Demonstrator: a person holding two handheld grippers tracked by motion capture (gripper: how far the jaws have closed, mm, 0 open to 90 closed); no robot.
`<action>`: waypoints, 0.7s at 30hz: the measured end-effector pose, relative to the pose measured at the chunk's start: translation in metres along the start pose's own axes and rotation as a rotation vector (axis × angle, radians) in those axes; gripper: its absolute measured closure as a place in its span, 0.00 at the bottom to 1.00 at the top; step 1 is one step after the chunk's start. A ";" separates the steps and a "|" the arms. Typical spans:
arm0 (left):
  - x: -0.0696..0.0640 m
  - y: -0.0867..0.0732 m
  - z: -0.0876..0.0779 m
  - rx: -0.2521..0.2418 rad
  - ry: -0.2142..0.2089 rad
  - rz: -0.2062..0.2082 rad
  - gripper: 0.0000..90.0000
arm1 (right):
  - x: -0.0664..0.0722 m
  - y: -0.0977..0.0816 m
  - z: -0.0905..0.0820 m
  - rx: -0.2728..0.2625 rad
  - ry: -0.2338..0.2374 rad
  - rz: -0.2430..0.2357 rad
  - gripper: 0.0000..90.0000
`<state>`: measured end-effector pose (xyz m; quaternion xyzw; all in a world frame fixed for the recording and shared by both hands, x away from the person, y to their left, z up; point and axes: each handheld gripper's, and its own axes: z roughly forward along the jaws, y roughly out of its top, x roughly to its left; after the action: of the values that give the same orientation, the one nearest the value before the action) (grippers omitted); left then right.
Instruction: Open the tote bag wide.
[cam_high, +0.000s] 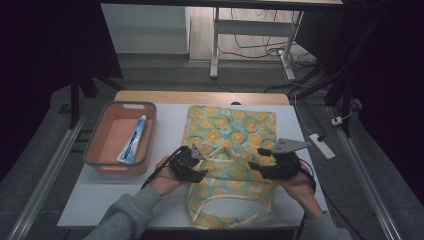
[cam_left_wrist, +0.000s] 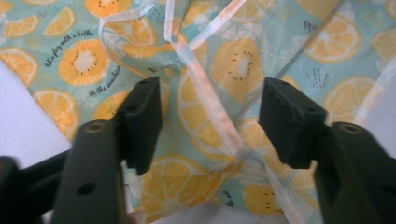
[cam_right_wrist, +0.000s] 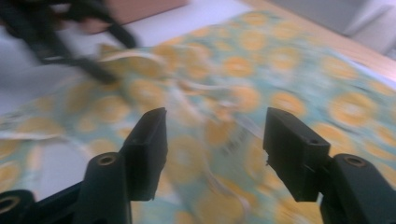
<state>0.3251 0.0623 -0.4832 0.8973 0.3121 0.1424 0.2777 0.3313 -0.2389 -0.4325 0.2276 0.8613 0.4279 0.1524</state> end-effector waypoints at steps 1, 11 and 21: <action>0.000 -0.001 0.000 0.004 -0.004 0.004 0.52 | 0.007 0.002 0.006 0.017 0.023 -0.023 0.41; 0.006 -0.008 0.002 0.028 -0.024 0.000 0.88 | 0.042 0.010 0.061 0.134 0.178 -0.122 0.39; 0.012 -0.009 -0.002 0.001 -0.033 -0.036 0.96 | 0.023 -0.008 0.107 0.334 0.132 -0.130 0.38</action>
<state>0.3290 0.0769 -0.4861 0.8939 0.3239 0.1222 0.2848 0.3582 -0.1596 -0.5027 0.1651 0.9414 0.2824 0.0829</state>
